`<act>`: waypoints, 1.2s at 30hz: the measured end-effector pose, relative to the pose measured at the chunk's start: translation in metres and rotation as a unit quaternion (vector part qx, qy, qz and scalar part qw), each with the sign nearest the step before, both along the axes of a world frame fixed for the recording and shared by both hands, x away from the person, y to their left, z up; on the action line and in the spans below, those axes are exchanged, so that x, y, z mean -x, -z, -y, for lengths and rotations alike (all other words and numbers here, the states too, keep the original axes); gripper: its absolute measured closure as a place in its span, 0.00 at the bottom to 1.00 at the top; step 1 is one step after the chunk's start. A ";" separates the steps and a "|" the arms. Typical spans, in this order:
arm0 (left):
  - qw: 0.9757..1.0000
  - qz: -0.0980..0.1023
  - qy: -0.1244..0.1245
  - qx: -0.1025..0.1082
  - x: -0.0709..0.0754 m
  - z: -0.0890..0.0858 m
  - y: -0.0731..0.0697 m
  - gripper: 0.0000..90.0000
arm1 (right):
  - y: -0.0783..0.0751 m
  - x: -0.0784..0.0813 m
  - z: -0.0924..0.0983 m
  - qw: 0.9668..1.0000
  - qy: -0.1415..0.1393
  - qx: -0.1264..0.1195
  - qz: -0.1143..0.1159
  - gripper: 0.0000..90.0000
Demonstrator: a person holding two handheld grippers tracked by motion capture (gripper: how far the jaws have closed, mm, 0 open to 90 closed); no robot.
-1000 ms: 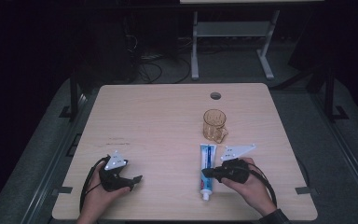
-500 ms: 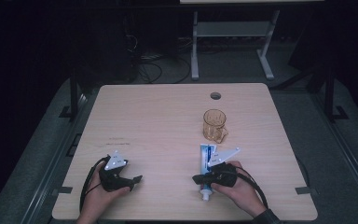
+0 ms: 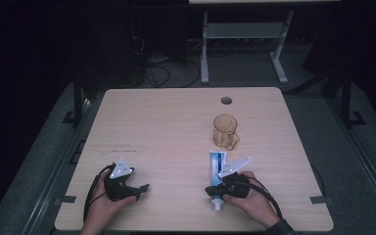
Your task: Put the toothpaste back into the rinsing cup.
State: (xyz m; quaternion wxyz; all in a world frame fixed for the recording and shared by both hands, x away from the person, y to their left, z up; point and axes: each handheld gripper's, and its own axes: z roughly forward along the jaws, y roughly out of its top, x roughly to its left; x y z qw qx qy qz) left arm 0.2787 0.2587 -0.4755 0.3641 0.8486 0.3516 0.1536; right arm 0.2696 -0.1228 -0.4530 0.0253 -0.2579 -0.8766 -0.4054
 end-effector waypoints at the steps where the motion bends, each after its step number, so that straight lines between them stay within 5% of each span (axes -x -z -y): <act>1: 1.000 0.000 0.000 0.000 0.000 0.000 0.000 0.15 | 0.000 0.000 0.001 1.000 0.002 -0.001 0.000 1.00; 36: 1.000 0.000 -0.004 0.000 0.001 -0.001 0.000 0.15 | -0.002 -0.001 0.067 0.997 0.073 0.021 -0.002 1.00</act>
